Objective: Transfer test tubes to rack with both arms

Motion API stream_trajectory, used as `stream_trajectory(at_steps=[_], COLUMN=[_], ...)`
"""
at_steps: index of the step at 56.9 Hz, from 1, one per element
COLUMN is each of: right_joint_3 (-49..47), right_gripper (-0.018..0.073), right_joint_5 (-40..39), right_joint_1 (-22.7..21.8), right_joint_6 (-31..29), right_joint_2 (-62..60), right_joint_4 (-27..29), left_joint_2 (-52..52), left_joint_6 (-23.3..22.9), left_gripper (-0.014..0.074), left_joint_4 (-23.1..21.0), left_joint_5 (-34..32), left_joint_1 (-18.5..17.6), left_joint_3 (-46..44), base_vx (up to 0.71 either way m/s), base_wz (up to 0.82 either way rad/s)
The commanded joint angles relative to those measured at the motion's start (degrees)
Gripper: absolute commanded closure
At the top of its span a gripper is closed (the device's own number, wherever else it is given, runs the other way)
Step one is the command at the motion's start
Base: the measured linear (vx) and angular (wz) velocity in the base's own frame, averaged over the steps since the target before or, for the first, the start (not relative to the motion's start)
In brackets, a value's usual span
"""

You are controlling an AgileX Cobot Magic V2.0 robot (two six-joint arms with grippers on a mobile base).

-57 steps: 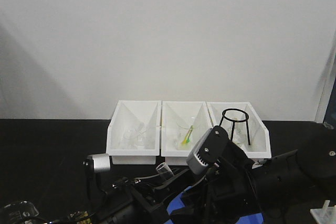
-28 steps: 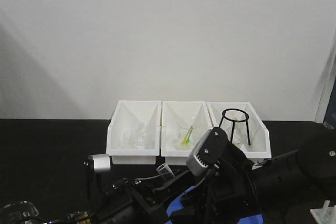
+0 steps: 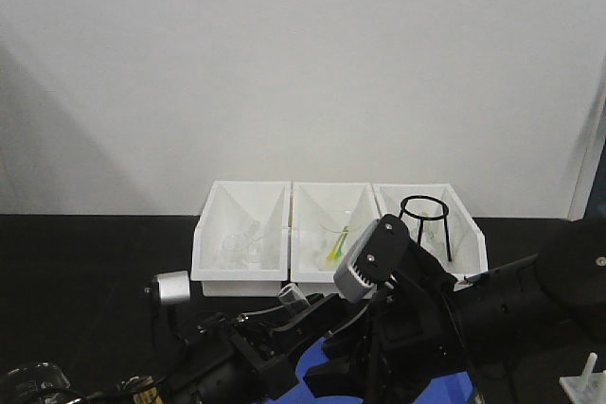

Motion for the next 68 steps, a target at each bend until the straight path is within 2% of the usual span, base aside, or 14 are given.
stream_trajectory(at_steps=[1,14,25,39,48,57,68], right_joint_3=[-2.88,-2.82,-2.82,-2.82,-2.82,-2.82,-2.82], right_gripper=[0.0570,0.0570,0.0568,0.0568,0.0568,0.0568,0.0568], right_joint_5=[-2.83,-1.75,-1.75,-1.75,-1.70,-1.64,-1.57], right_joint_1=[0.07,0.07,0.07,0.07,0.07,0.07,0.07], right_joint_6=[1.18,1.18,1.19,1.24,1.30,1.30,1.24], right_joint_2=[-1.75,-1.75,-1.75,-1.75,-1.75,-1.75,-1.75], right_joint_4=[3.34,3.40,3.40,3.40,3.46,3.46,3.46], left_joint_2=[-1.98,-1.98,-2.04,-2.04,-2.04,-2.04,-2.04], left_joint_6=[0.61,0.77,0.73,0.80,0.86,3.78,3.85], left_gripper=[0.0500,0.0220,0.0088,0.0076,0.0076,0.0076,0.0076], left_joint_4=[0.51,0.51,0.51,-0.31,-2.90,-4.62,-5.84], left_joint_5=[-6.06,-6.22,-6.52,-7.44,-9.22,-11.33,-12.50], left_joint_1=[-0.34,-0.34,-0.34,-0.34,-0.34,-0.23,0.30], left_joint_3=[-1.57,-1.57,-1.57,-1.57,-1.57,-1.57,-1.57], base_vx=[0.00,0.00,0.00,0.00,0.00,0.00,0.00], base_wz=[0.00,0.00,0.00,0.00,0.00,0.00,0.00])
